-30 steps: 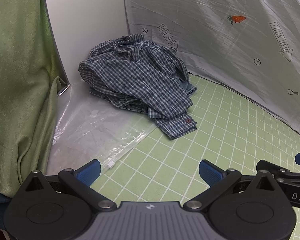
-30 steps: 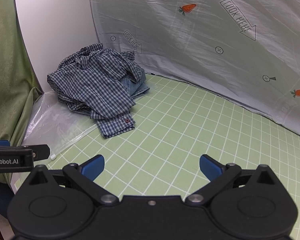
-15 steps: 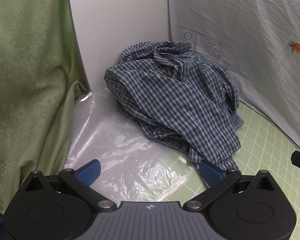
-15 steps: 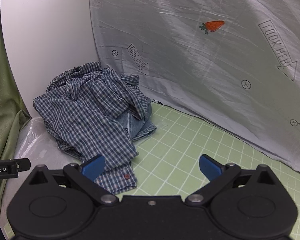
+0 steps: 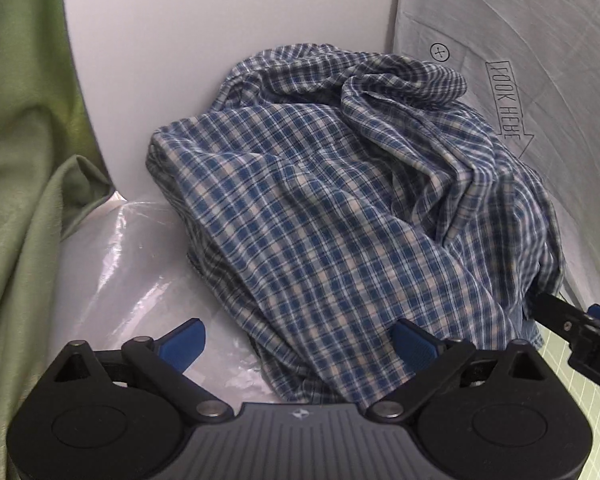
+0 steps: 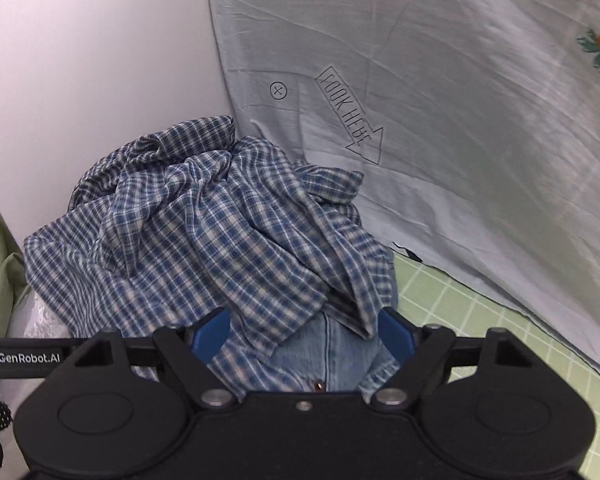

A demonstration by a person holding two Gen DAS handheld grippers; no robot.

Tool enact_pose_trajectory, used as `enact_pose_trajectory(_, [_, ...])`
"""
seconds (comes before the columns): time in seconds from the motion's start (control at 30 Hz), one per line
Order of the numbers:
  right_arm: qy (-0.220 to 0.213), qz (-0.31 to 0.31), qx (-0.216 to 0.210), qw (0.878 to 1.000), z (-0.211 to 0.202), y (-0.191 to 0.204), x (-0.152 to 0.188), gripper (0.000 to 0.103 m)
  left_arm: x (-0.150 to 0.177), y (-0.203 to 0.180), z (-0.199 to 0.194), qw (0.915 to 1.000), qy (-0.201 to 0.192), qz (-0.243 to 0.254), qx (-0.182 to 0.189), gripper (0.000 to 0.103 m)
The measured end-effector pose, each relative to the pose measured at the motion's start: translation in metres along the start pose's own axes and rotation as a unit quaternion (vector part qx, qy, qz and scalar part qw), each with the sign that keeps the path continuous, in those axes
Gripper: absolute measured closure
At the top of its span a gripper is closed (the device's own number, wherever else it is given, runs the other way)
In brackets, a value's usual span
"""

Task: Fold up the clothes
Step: 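Grasp the plaid shirt with both grippers and lift it off the pile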

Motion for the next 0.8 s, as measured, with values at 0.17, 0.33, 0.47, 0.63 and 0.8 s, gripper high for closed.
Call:
enact_pose_trajectory(0.17, [-0.009,-0.030,-0.038,0.999,0.030,0.019,-0.011,0.060,-0.004,-0.013,0.013,0.9988,0.003,-0.011,0.049,0.053])
enact_pose_trajectory(0.33, [-0.021,-0.054,-0.048,0.997,0.024,0.021,-0.009,0.102,0.001,-0.017,0.000,0.9990,-0.012,0.011,0.042,0.099])
enact_pose_trajectory(0.47, [-0.036,-0.048,-0.017,0.998,-0.004,-0.004,0.005,0.102,0.008,-0.009,-0.022,0.9980,-0.020,0.007,0.059,0.102])
enact_pose_trajectory(0.63, [-0.048,-0.019,0.026,0.998,-0.058,-0.045,0.034,0.102,0.040,-0.017,-0.061,0.9959,-0.021,0.034,0.081,0.102])
enact_pose_trajectory(0.8, [-0.042,0.042,0.086,0.995,-0.136,-0.094,0.098,0.102,0.119,-0.049,-0.100,0.9884,0.014,0.089,0.122,0.102])
Point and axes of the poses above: each gripper's, at about its wrist camera, not at the fingertips, and z roughly the way its jaws point, y to its left, x to its underside, the point moved 8 cm from there along z, roughly the way its jaws point, and after that the axes turned 2 degrees about -z, right-handed, at the moved point
